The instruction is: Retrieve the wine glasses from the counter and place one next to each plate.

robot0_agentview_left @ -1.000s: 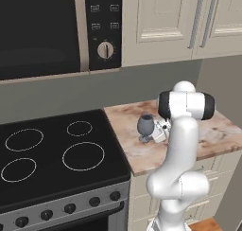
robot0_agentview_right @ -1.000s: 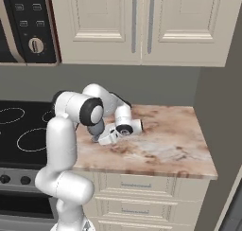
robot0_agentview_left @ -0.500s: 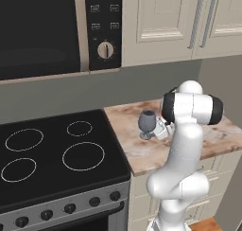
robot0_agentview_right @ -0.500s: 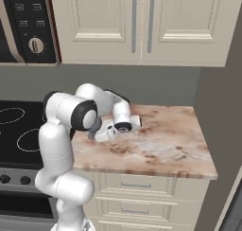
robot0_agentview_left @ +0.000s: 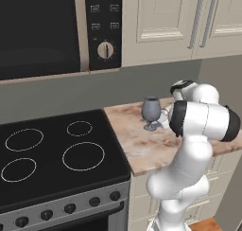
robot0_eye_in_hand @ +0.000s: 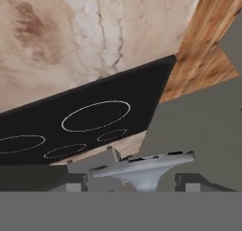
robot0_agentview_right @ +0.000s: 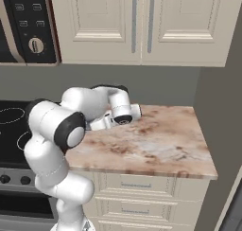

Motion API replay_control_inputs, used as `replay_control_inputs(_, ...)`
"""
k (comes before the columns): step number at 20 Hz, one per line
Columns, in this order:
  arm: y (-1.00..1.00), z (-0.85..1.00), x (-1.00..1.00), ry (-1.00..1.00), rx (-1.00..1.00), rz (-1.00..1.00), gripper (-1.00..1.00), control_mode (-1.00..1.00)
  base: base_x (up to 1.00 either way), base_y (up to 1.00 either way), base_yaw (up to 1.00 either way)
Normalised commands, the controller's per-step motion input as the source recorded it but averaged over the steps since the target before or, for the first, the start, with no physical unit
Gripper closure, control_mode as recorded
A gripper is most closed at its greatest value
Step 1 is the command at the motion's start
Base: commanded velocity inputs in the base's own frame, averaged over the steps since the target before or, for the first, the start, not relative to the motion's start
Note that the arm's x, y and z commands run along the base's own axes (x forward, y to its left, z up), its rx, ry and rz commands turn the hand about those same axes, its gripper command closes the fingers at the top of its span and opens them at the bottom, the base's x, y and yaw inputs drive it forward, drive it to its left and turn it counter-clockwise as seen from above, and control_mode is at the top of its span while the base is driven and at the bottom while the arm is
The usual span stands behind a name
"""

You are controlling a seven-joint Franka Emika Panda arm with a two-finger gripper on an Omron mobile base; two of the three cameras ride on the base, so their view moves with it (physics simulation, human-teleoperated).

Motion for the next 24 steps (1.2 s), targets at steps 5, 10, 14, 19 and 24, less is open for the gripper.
replay_control_inputs(5, 0.00, 0.27, -0.67, 0.00, 0.00, 0.00, 1.00, -1.00, 0.00, 0.00, 0.00)
replay_control_inputs(10, 0.00, 0.31, -0.68, 0.00, 0.00, 0.00, 1.00, -1.00, 0.00, 0.00, 0.00)
replay_control_inputs(14, 0.00, 0.46, -0.55, 0.00, 0.00, 0.00, 1.00, -1.00, 0.00, 0.00, 0.00)
replay_control_inputs(19, 0.00, 0.48, -0.43, 0.00, 0.00, 0.00, 1.00, -1.00, 0.00, 0.00, 0.00)
replay_control_inputs(24, 0.00, 0.31, -0.46, -0.06, 0.00, 0.00, 1.00, -1.00, 0.00, 0.00, 0.00)
